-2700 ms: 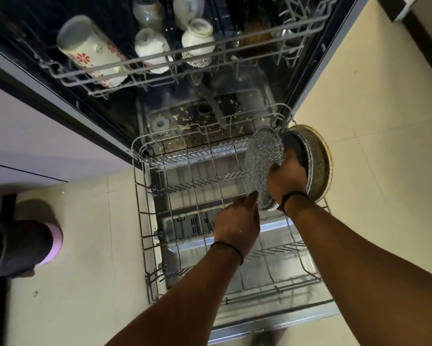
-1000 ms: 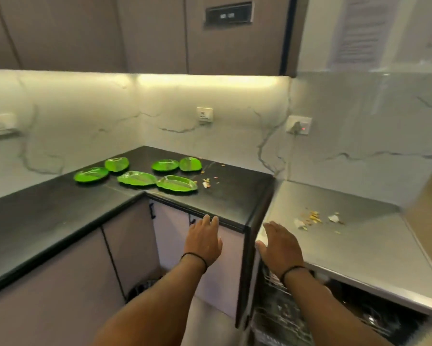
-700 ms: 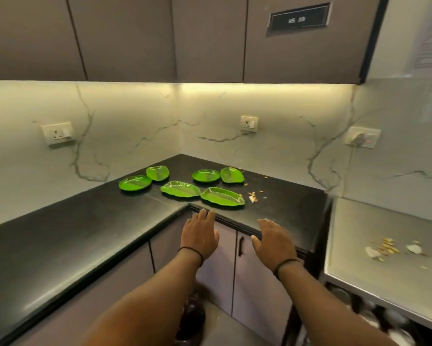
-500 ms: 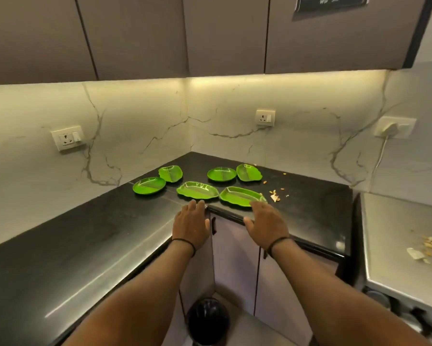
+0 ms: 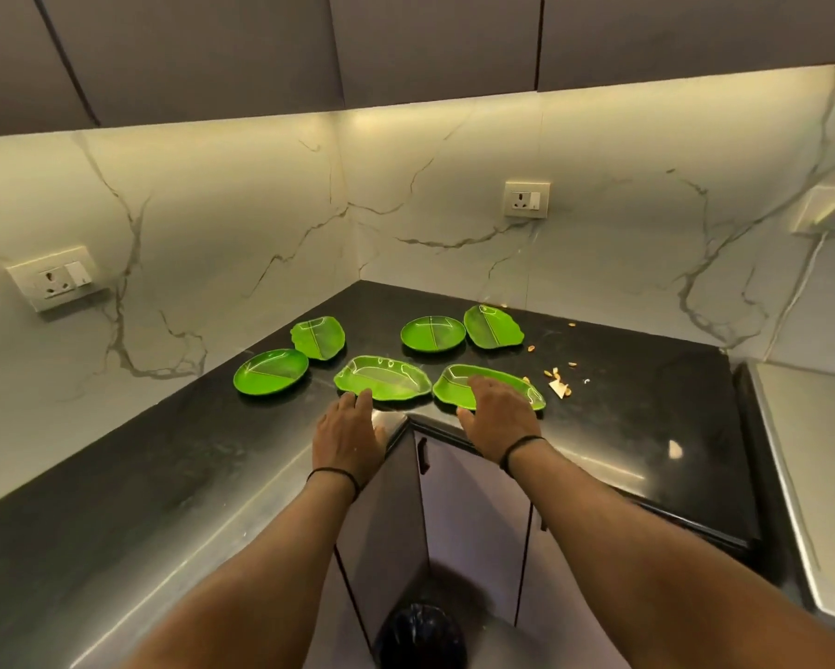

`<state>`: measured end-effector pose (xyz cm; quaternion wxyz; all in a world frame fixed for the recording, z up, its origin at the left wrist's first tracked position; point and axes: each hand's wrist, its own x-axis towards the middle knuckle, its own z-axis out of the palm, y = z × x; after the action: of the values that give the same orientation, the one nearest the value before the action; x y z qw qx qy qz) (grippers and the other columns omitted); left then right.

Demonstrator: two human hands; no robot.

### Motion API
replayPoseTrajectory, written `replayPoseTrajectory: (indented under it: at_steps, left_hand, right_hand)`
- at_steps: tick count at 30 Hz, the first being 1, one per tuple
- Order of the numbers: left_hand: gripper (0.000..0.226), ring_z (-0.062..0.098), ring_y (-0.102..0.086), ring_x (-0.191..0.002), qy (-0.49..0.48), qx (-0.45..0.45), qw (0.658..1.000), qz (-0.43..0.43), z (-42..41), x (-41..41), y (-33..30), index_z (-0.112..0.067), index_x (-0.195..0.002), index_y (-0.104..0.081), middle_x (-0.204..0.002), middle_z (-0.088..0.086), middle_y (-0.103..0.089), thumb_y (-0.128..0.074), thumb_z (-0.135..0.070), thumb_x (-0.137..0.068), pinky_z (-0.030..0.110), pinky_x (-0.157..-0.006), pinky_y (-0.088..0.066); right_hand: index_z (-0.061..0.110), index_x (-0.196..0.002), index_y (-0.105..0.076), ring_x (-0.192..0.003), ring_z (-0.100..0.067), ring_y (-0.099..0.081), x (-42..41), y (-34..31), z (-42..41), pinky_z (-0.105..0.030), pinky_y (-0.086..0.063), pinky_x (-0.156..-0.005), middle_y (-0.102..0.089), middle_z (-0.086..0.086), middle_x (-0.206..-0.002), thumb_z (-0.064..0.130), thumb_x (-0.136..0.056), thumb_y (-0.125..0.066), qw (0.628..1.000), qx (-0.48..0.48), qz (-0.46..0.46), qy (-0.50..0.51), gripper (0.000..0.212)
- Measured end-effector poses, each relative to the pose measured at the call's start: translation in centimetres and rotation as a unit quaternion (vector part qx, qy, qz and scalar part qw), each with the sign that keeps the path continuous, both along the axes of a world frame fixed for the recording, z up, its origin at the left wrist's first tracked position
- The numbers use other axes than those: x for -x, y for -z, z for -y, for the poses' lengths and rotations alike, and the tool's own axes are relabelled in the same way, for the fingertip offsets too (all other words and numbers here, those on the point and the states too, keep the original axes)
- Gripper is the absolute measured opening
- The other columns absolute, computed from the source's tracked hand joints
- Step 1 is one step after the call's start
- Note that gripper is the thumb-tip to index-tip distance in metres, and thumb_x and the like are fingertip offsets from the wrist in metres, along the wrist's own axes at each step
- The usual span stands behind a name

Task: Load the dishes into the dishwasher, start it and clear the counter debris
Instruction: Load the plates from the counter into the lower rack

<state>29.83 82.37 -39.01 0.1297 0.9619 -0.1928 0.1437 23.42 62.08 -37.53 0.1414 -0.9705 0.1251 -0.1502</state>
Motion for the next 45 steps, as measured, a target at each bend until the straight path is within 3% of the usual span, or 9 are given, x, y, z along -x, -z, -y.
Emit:
replayPoseTrajectory:
  at_steps: [10,14,18,21,26,30,33,41,45]
  left_hand:
    - [0.033,0.035,-0.061,-0.105,-0.174,0.014,0.965,-0.195,9.0,-14.9,5.7,-0.009,-0.108,-0.065,-0.112,0.015,-0.066,-0.053,-0.032,-0.088,0.035,-0.083,-0.048]
    - [0.033,0.03,-0.068,-0.058,-0.289,0.345,0.806,-0.384,11.7,-19.3,8.0,-0.001,-0.094,-0.063,-0.078,0.02,-0.069,-0.053,-0.029,-0.083,0.032,-0.059,-0.055]
    - [0.034,0.032,-0.065,-0.069,-0.317,0.5,0.664,-0.457,13.0,-23.3,10.0,-0.003,-0.117,-0.05,-0.09,0.022,-0.063,-0.049,-0.03,-0.097,0.033,-0.052,-0.049]
    - [0.043,0.038,-0.064,-0.094,-0.325,0.55,0.612,-0.465,12.7,-25.4,10.9,-0.003,-0.132,-0.042,-0.115,0.026,-0.057,-0.048,-0.029,-0.099,0.038,-0.065,-0.049]
    - [0.041,0.042,-0.063,-0.101,-0.356,0.581,0.582,-0.444,11.9,-28.3,13.5,-0.006,-0.135,-0.042,-0.133,0.02,-0.051,-0.052,-0.014,-0.095,0.035,-0.046,-0.048]
    - [0.029,0.033,-0.056,-0.101,-0.319,0.642,0.581,-0.386,12.9,-30.2,13.5,-0.009,-0.117,-0.052,-0.117,0.011,-0.054,-0.048,0.003,-0.091,0.046,-0.065,-0.055]
    - [0.022,0.032,-0.06,-0.091,-0.303,0.629,0.63,-0.34,12.2,-29.7,12.6,-0.014,-0.101,-0.056,-0.107,0.011,-0.062,-0.051,-0.003,-0.083,0.048,-0.071,-0.055]
    - [0.027,0.04,-0.058,-0.096,-0.248,0.47,0.815,-0.23,9.3,-28.5,6.5,-0.008,-0.112,-0.052,-0.106,0.023,-0.062,-0.044,-0.005,-0.087,0.037,-0.076,-0.039]
    - [0.027,0.042,-0.057,-0.098,-0.118,0.433,0.863,-0.232,12.7,-25.9,3.9,-0.008,-0.118,-0.05,-0.108,0.023,-0.061,-0.045,-0.01,-0.091,0.039,-0.077,-0.038]
  right_hand:
    - [0.019,-0.12,-0.056,-0.112,-0.03,-0.057,-14.0,8.0,10.5,-0.036,-0.048,-0.093,-0.062,-0.009,-0.122,0.045,-0.089,-0.056,0.989,-0.001,-0.149,0.013,0.04]
    - [0.023,-0.126,-0.05,-0.117,-0.027,-0.052,-17.1,10.3,13.6,-0.035,-0.043,-0.094,-0.056,-0.006,-0.126,0.057,-0.082,-0.061,0.978,0.0,-0.208,-0.022,0.057]
    - [0.024,-0.122,-0.05,-0.118,-0.025,-0.047,-19.3,12.4,14.1,-0.036,-0.038,-0.096,-0.05,-0.003,-0.125,0.062,-0.077,-0.062,0.974,0.038,-0.216,-0.057,0.06]
    - [0.025,-0.116,-0.051,-0.114,-0.023,-0.046,-20.1,13.8,13.5,-0.035,-0.038,-0.093,-0.051,-0.001,-0.119,0.06,-0.077,-0.062,0.979,0.039,-0.184,-0.072,0.053]
    - [0.024,-0.083,-0.062,-0.077,-0.023,-0.062,-20.8,15.1,12.5,-0.033,-0.048,-0.059,-0.06,0.0,-0.081,0.038,-0.06,-0.084,0.977,0.081,-0.173,-0.09,0.035]
    - [0.023,-0.076,-0.059,-0.054,-0.024,-0.057,-21.5,14.8,12.9,-0.032,-0.043,-0.042,-0.055,0.0,-0.062,0.016,-0.068,-0.057,0.983,0.162,-0.038,-0.073,0.011]
    - [0.021,-0.084,-0.065,-0.057,-0.026,-0.059,-21.1,13.4,13.1,-0.034,-0.048,-0.047,-0.06,-0.001,-0.066,0.015,-0.073,-0.041,0.983,0.171,0.027,-0.057,0.026]
    - [0.011,-0.112,-0.047,-0.063,-0.033,-0.053,-18.7,6.2,13.8,-0.039,-0.045,-0.054,-0.054,-0.012,-0.079,0.001,-0.077,-0.053,0.969,0.157,0.178,0.068,0.037]
    - [0.025,-0.117,-0.053,-0.062,-0.031,-0.052,-12.7,2.3,15.4,-0.032,-0.041,-0.046,-0.049,-0.011,-0.083,-0.001,-0.065,-0.073,0.974,0.149,0.11,0.132,0.061]
